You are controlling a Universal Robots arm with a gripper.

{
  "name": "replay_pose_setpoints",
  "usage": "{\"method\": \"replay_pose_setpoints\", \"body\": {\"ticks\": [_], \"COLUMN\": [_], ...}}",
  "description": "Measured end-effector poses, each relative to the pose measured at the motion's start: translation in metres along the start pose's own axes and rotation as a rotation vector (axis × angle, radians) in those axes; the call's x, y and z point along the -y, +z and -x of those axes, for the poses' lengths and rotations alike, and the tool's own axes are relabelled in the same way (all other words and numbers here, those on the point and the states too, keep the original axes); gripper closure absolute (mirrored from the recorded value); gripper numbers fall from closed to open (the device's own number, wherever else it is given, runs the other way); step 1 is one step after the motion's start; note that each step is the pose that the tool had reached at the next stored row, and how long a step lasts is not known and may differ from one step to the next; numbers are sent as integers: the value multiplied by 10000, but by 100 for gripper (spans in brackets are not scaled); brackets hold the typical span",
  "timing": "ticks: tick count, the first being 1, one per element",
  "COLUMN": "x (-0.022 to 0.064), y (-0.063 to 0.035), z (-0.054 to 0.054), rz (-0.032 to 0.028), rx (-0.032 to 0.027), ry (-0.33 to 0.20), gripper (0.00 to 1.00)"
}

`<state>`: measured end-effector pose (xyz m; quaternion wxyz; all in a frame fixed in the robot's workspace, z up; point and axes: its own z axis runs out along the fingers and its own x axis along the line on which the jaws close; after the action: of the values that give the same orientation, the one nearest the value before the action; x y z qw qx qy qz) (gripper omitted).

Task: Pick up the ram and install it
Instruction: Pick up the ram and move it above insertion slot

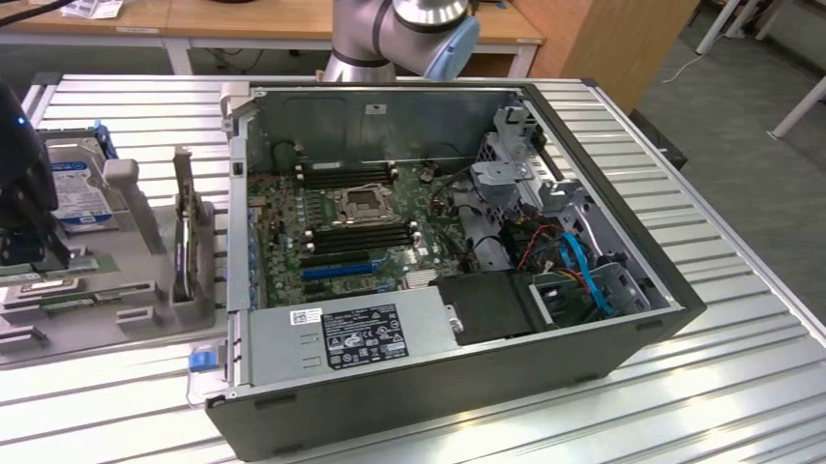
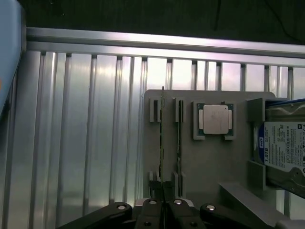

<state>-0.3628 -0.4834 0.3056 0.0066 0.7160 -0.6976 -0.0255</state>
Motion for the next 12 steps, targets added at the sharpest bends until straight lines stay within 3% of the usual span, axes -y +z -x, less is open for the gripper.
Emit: {"method": "replay_pose_setpoints", "body": {"ticks": [12], "x": [-9], "y": [-201], "z": [6], "rz": [-1], "rx": [0], "ry": [15], "gripper": [88]}}
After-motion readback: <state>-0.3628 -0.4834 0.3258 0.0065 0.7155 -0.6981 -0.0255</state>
